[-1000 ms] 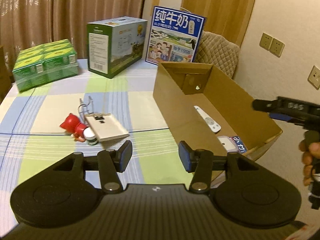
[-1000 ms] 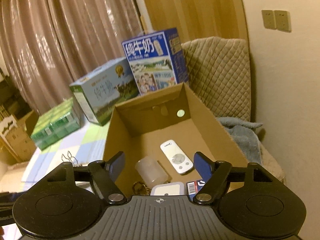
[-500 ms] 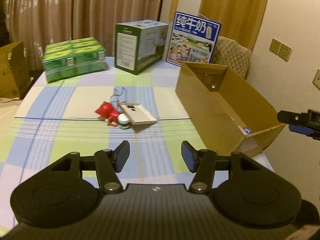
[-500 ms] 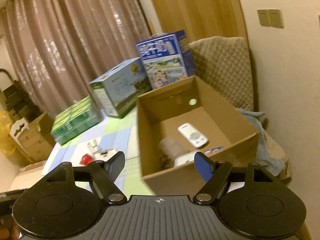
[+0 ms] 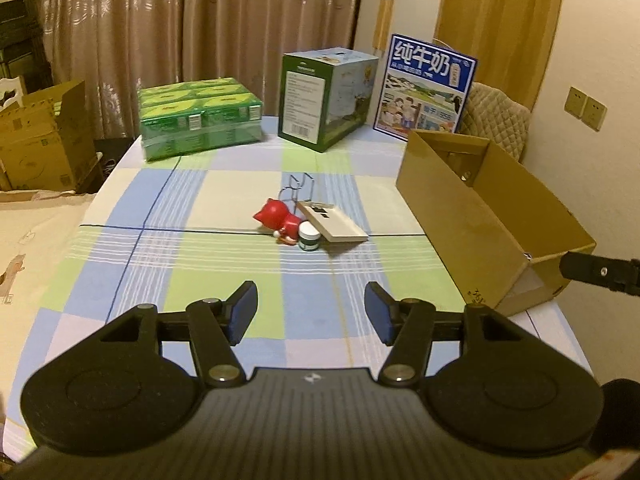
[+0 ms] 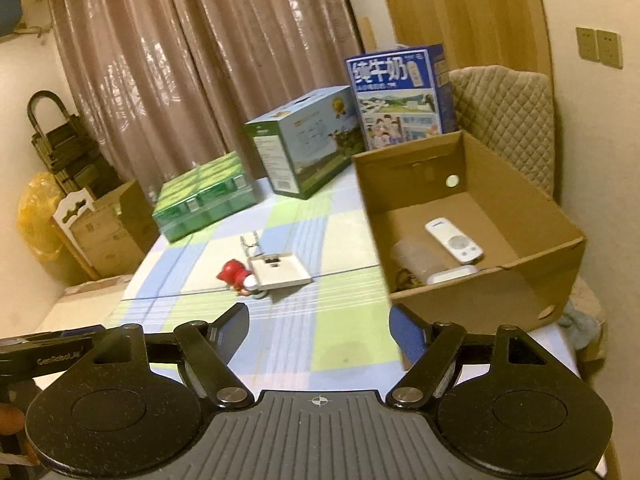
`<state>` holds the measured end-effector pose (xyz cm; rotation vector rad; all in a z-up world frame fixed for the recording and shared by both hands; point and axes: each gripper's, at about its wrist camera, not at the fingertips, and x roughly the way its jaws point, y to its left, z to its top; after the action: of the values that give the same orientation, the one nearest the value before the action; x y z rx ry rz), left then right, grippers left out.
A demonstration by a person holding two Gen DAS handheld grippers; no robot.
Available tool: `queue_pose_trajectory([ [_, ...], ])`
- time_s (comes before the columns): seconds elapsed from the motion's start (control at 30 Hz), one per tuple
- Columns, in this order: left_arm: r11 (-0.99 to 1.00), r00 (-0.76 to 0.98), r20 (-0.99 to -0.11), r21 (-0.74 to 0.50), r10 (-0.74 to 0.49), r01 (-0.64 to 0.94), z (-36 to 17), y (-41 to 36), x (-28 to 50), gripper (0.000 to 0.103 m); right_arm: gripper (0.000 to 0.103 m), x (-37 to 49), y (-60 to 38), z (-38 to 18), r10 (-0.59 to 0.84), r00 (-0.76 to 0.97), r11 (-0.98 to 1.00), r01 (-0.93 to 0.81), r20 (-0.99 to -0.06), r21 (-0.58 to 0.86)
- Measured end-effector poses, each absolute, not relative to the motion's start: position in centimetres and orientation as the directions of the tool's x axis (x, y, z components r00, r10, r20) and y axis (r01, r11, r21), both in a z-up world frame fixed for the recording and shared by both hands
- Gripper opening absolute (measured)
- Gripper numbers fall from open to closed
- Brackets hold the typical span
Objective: Organize rigid objects
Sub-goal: 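Move both open tools back toward the white switch plate and jar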
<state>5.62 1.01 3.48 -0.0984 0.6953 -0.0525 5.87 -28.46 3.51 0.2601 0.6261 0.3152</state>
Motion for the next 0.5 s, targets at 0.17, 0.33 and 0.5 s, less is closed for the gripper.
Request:
queue_pose_trajectory([
  [0.17, 0.994, 0.77, -0.635, -0.108, -0.069, 0.0, 3.5, 2.0, 5.7, 0.054, 0.074, 5.7, -27.2, 3.2, 0.391, 0.75, 0.913, -0.246, -0.533, 0.325],
  [0.33, 0.995, 0.771, -0.634, -0.097, -0.065, 0.003, 3.3, 2.5, 6.0, 0.056, 0.074, 6.0, -26.4, 2.6, 0.4, 0.736, 0.911, -0.256, -0.546, 0.323],
  [0.5, 0.995, 0.765, -0.641, -0.095, -0.062, 0.001, 3.0, 2.9, 6.4, 0.057, 0.074, 6.3, -25.5, 2.1, 0.411, 0.723, 0.908, -0.27, -0.556, 0.32],
])
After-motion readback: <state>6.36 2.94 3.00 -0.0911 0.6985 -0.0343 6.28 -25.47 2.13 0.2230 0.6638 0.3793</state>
